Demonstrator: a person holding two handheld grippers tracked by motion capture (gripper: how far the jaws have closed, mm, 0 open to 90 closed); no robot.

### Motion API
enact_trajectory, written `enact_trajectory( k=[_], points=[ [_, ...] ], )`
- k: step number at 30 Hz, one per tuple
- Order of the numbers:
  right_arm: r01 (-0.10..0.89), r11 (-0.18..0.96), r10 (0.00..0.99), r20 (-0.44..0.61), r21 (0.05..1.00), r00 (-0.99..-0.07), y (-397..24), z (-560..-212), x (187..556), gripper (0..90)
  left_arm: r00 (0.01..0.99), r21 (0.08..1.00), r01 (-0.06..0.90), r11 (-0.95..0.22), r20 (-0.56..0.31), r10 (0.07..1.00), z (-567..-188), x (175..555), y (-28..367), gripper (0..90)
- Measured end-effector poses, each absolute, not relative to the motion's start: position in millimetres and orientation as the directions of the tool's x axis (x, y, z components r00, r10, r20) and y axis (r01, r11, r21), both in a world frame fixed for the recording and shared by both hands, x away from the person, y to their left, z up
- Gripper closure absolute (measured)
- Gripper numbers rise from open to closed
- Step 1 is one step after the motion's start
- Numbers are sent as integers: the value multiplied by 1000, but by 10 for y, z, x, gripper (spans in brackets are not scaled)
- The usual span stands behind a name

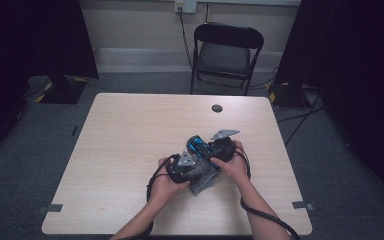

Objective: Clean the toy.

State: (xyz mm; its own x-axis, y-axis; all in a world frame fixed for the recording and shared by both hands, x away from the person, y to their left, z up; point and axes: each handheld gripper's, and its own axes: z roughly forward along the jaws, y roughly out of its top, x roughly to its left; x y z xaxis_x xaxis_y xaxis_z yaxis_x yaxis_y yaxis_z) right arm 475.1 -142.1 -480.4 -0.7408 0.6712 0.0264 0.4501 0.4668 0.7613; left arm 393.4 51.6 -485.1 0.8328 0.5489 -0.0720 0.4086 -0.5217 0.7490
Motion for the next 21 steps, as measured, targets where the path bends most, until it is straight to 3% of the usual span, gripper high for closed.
enact_trajectory(
  k=[21],
  points=[
    [448,463,671,28,765,-741,-1428,-4810,4748,434,863,750,377,-543,-72,499,-4855,3815,346,701]
  ],
)
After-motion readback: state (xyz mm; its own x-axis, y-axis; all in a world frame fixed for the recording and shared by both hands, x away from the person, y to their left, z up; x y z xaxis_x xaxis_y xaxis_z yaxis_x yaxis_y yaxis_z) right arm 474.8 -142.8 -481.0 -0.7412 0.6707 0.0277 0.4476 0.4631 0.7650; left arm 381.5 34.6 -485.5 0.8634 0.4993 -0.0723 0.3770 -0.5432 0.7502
